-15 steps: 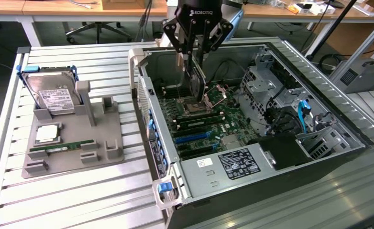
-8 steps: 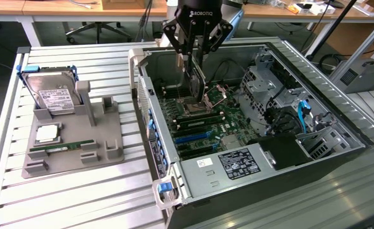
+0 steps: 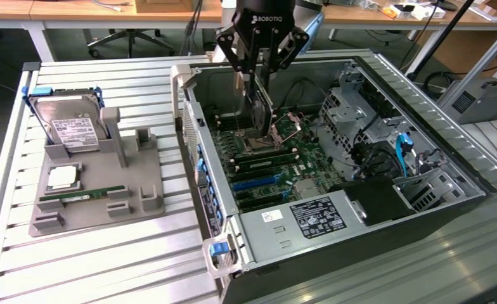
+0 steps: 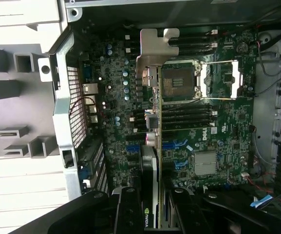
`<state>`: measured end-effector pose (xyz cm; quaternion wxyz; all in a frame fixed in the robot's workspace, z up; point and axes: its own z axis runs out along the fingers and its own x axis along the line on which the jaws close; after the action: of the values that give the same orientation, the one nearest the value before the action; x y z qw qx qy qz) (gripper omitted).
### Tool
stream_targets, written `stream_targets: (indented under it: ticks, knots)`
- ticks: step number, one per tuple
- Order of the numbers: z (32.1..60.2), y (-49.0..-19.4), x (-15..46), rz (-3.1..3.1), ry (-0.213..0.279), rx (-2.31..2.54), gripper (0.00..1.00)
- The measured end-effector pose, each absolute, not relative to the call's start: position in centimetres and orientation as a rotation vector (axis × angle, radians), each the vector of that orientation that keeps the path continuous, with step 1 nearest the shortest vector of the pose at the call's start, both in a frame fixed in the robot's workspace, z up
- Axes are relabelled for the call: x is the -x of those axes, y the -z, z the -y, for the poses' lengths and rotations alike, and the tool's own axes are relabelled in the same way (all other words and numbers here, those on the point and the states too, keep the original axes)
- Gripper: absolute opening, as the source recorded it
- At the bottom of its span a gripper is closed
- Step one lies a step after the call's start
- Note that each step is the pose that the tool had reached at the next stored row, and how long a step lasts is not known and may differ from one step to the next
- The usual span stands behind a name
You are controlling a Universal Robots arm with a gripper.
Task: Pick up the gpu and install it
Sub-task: 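Pick up the gpu and move the gpu toward the slot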
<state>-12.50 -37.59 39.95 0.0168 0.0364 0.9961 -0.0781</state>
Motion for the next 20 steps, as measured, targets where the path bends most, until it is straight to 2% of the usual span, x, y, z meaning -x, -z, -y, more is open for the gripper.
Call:
stream_targets:
  ticks: [20]
  knots:
    - [37.59, -39.33, 12.50, -3.096, 0.244, -0.113, 0.27]
